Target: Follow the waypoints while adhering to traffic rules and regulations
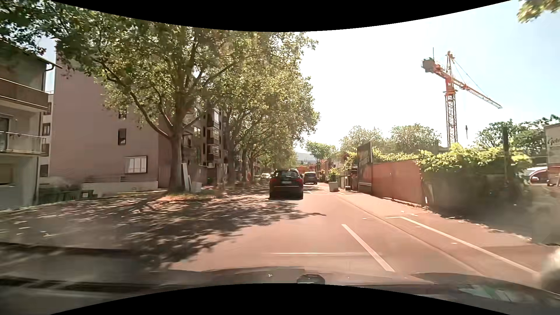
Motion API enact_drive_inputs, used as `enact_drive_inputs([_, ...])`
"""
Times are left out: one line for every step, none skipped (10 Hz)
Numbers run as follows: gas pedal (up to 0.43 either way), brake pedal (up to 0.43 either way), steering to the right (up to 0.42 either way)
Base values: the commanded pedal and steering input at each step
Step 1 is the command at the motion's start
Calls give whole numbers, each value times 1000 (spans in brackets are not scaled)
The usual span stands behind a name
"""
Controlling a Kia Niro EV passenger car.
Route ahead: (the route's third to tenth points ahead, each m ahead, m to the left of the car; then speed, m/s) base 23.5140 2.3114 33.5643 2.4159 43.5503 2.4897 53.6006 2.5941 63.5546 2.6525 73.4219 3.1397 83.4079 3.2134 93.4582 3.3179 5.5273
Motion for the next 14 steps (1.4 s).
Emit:
enact_drive_inputs([59, 0, 13])
enact_drive_inputs([59, 0, 12])
enact_drive_inputs([59, 0, 12])
enact_drive_inputs([59, 0, 11])
enact_drive_inputs([67, 0, 10])
enact_drive_inputs([79, 0, 10])
enact_drive_inputs([79, 0, 10])
enact_drive_inputs([79, 0, 9])
enact_drive_inputs([87, 0, 9])
enact_drive_inputs([87, 0, 8])
enact_drive_inputs([87, 0, 8])
enact_drive_inputs([87, 0, 8])
enact_drive_inputs([87, 0, 7])
enact_drive_inputs([87, 0, 4])
